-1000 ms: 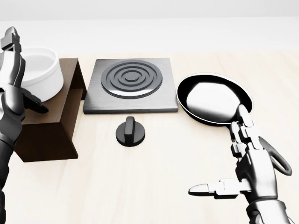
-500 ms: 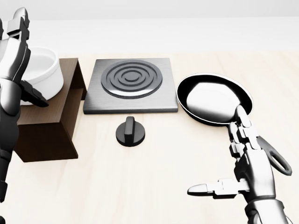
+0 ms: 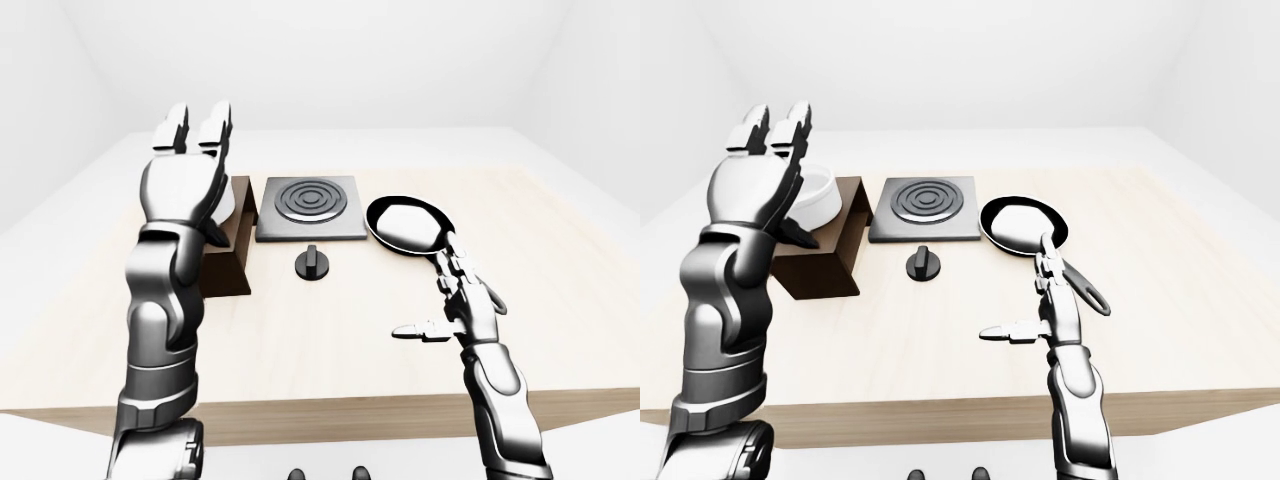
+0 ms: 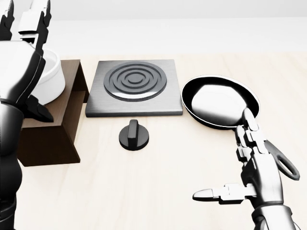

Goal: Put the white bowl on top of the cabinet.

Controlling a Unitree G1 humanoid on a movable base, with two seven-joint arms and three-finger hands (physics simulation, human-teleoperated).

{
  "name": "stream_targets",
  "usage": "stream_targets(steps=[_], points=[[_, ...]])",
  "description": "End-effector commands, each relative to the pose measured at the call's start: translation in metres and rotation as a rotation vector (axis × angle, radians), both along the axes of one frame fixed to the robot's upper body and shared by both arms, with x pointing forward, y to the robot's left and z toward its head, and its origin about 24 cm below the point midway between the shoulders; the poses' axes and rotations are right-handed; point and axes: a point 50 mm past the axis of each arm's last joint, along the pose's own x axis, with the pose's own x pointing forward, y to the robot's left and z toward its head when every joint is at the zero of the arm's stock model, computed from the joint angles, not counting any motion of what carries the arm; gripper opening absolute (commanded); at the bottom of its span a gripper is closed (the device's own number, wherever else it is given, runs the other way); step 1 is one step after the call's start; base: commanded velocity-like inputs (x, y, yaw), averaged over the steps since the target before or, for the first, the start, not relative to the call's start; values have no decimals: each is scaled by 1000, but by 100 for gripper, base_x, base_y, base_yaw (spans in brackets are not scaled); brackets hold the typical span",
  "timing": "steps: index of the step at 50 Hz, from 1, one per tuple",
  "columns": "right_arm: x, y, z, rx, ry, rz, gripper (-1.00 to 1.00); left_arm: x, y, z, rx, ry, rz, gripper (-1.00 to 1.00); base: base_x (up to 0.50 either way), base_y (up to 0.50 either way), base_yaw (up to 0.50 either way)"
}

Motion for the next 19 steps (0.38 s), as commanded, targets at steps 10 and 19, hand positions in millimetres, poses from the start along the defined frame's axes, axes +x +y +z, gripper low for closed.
stream_targets(steps=[10,19], points=[[-2,0,1,0,-3,0,100,-127,-49,18,-90,-105,-207,100,0,0,0],[-2,0,1,0,-4,2,100,-146,-61,-11,-443,48,-326,100,0,0,0]])
